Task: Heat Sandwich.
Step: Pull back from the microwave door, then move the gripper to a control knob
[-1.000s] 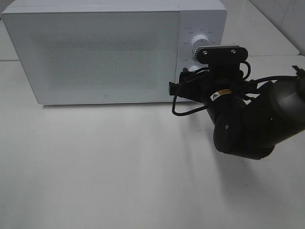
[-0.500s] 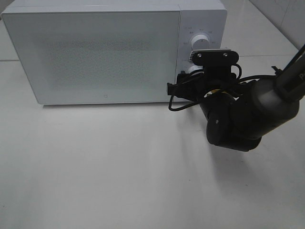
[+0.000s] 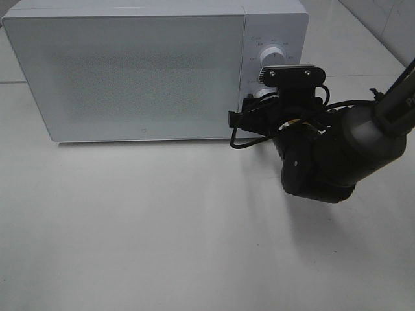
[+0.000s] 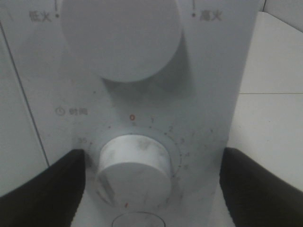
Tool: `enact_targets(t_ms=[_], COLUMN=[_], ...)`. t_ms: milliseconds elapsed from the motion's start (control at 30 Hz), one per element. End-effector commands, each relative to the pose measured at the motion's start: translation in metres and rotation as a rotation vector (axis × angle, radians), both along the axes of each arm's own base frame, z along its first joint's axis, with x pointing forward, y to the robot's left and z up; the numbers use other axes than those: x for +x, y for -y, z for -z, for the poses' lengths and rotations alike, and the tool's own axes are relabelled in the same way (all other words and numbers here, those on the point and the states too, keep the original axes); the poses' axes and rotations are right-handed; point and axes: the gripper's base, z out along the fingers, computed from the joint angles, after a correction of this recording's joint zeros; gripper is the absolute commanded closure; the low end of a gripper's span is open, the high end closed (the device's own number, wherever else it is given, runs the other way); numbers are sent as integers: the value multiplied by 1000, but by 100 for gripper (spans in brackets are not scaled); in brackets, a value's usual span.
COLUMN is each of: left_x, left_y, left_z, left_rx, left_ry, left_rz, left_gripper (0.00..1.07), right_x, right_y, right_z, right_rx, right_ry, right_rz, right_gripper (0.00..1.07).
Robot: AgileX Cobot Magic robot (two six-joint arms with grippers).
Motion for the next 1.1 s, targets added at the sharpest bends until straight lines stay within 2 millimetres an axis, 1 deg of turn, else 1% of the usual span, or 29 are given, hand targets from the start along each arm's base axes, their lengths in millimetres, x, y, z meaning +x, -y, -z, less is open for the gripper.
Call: enact_targets(t_ms=[33, 467, 533, 567, 600, 667, 700, 733, 767, 833, 867, 900, 933, 1033, 1100], left_x=[-2, -2, -2, -2, -2, -2, -2, -2, -2, -2, -2, -2, -2, -2, -2], left_y=[0, 0, 0, 0, 0, 0, 0, 0, 0, 0, 0, 0, 0, 0, 0], left_z=[0, 0, 0, 0, 0, 0, 0, 0, 0, 0, 0, 0, 0, 0, 0], left_rx=[0, 0, 0, 0, 0, 0, 0, 0, 0, 0, 0, 0, 0, 0, 0], left_ry=[19, 19, 19, 19, 19, 19, 19, 19, 19, 19, 19, 19, 19, 19, 19], left_rz=[-4, -4, -4, -4, -4, -4, -4, -4, -4, -4, -4, -4, -4, -4, -4], left_gripper=[10, 10, 10, 10, 10, 10, 10, 10, 10, 10, 10, 10, 10, 10, 10], right_x=[2, 1, 1, 1, 1, 1, 1, 1, 1, 1, 1, 1, 1, 1, 1], right_y=[-10, -12, -11, -11, -11, -10, -10, -9, -9, -9, -9, -9, -9, -9, -9], right_z=[-5, -5, -6, -6, -6, -6, -6, -7, -7, -7, -7, -7, -7, -7, -7], right_rx=[5, 7, 7, 8, 8, 10, 13, 14, 14, 13, 13, 13, 13, 13, 13], right_ry=[26, 29, 33, 35, 35, 38, 41, 43, 43, 43, 43, 43, 43, 46, 47], right_rz=[-45, -46, -44, -39, -39, -31, -22, -19, -19, -20, -20, -20, -20, -19, -19], right_gripper=[31, 31, 33, 37, 37, 43, 52, 58, 58, 70, 83, 87, 87, 97, 97])
